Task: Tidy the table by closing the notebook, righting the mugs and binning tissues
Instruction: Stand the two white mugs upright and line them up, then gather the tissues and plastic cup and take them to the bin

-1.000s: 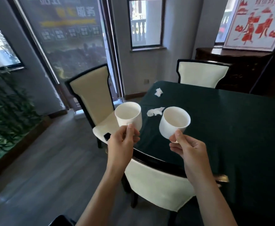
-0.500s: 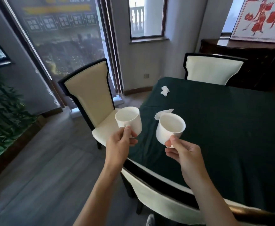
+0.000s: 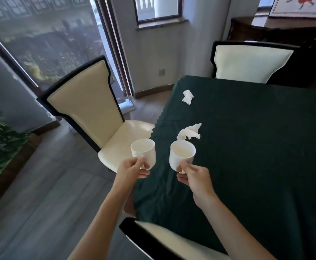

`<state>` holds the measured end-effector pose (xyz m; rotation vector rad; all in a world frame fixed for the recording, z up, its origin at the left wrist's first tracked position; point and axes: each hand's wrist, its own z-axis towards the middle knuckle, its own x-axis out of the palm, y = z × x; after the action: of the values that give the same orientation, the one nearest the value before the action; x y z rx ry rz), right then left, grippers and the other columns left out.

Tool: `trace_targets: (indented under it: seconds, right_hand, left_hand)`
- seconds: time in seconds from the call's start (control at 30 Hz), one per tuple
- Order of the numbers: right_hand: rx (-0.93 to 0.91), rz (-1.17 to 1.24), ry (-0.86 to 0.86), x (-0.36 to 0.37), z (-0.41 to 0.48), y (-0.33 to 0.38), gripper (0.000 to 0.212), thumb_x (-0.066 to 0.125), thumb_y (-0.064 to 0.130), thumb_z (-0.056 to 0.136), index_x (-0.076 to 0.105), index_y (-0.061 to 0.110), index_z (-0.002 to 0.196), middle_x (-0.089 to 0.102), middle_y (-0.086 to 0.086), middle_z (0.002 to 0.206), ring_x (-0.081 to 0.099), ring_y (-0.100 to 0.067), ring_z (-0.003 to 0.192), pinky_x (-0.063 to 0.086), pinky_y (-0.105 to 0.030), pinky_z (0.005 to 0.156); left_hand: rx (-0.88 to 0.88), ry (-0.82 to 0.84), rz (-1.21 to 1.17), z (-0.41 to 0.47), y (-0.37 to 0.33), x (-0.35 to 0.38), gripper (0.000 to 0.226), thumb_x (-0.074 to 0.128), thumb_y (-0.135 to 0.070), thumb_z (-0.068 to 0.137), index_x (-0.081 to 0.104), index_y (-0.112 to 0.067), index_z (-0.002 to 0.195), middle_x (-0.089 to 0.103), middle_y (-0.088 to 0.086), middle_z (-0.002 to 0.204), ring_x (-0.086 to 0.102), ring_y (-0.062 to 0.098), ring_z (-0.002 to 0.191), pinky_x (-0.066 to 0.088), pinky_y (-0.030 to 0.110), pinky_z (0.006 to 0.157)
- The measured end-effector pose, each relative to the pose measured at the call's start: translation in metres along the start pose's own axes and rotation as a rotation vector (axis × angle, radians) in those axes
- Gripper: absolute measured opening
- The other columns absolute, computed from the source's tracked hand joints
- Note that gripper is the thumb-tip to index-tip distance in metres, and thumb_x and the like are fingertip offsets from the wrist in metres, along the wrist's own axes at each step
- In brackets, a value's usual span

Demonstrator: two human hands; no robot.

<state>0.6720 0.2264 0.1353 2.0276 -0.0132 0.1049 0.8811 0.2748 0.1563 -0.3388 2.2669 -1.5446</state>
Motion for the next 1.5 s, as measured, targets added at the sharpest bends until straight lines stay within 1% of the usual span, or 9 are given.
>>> trace_targets:
  seconds: [0.13,0.3,0.6,0.9,1.07,1.17,1.27,1.37,1.5]
  right_hand:
    - [0.133,-0.049,-0.028,0.000,0.022,-0.023,0.033,0.069,0.024,0.097,0.079,0.006,0.070,0.076,-0.003,0.083,0.072,-0.015,0.071,0.064,-0.034,0.081]
    - [0.247,-0.084,-0.088,-0.001,0.037,-0.052,0.035,0.071,0.029,0.095,0.079,0.005,0.071,0.077,-0.005,0.091,0.075,-0.015,0.073,0.064,-0.034,0.084]
    - [0.412,0.046,-0.206,0.007,0.033,-0.080,0.025,0.070,0.011,0.096,0.078,-0.009,0.083,0.075,-0.023,0.106,0.074,-0.027,0.100,0.061,-0.039,0.093]
    - [0.477,0.067,-0.174,0.007,0.013,-0.086,0.010,0.070,0.014,0.097,0.074,0.004,0.096,0.076,-0.013,0.109,0.072,-0.022,0.102,0.057,-0.039,0.096]
    - [0.394,-0.133,-0.185,0.002,0.010,-0.092,0.023,0.075,0.027,0.093,0.082,0.007,0.088,0.080,-0.003,0.089,0.072,-0.028,0.103,0.057,-0.040,0.096]
    - [0.355,-0.244,-0.203,-0.004,0.013,-0.090,0.018,0.080,0.044,0.085,0.083,0.033,0.072,0.080,0.019,0.080,0.071,-0.010,0.096,0.054,-0.028,0.080]
    - [0.335,-0.385,-0.256,-0.014,0.020,-0.083,0.043,0.064,0.072,0.080,0.073,0.037,0.057,0.068,0.024,0.060,0.062,-0.008,0.074,0.045,-0.028,0.064]
    - [0.318,-0.474,-0.246,-0.027,0.039,-0.074,0.051,0.045,0.079,0.085,0.069,0.036,0.096,0.068,0.014,0.099,0.060,-0.011,0.091,0.045,-0.034,0.076]
    - [0.204,-0.618,-0.240,-0.038,0.084,-0.051,0.070,0.054,0.064,0.093,0.049,0.019,0.146,0.054,-0.006,0.144,0.052,-0.025,0.131,0.043,-0.043,0.105]
  left_hand:
    - [-0.105,0.076,0.060,0.031,0.024,0.006,0.039,0.058,-0.015,0.102,0.074,-0.008,0.067,0.078,0.007,0.078,0.078,0.023,0.071,0.066,0.041,0.079]
    - [-0.164,0.152,0.106,0.056,0.058,0.021,0.036,0.058,-0.015,0.105,0.076,-0.004,0.076,0.078,0.014,0.084,0.076,0.023,0.077,0.065,0.036,0.078]
    - [-0.203,0.260,0.045,0.065,0.105,0.028,0.032,0.060,-0.028,0.106,0.081,-0.008,0.091,0.083,0.005,0.085,0.081,0.023,0.085,0.065,0.035,0.082]
    - [-0.206,0.272,0.102,0.044,0.134,0.022,0.019,0.061,-0.020,0.105,0.078,-0.015,0.101,0.083,0.006,0.103,0.081,0.017,0.089,0.066,0.038,0.087]
    - [-0.183,0.211,0.144,0.037,0.133,0.022,0.017,0.064,-0.020,0.104,0.078,-0.023,0.095,0.083,0.000,0.094,0.081,0.016,0.086,0.066,0.044,0.088]
    - [-0.169,0.175,0.211,0.038,0.129,0.018,0.009,0.071,-0.030,0.099,0.077,-0.030,0.092,0.083,-0.008,0.083,0.079,0.014,0.083,0.066,0.042,0.088]
    - [-0.147,0.127,0.290,0.046,0.120,0.007,0.021,0.072,-0.052,0.091,0.077,-0.032,0.086,0.081,-0.016,0.081,0.077,0.008,0.078,0.066,0.038,0.083]
    - [-0.173,0.000,0.320,0.069,0.104,-0.006,0.052,0.059,-0.068,0.091,0.075,-0.020,0.079,0.077,0.002,0.076,0.074,0.018,0.075,0.062,0.044,0.078]
    - [-0.146,0.012,0.405,0.120,0.070,-0.003,0.051,0.050,-0.068,0.097,0.073,-0.023,0.097,0.076,-0.005,0.094,0.072,0.021,0.095,0.054,0.037,0.078]
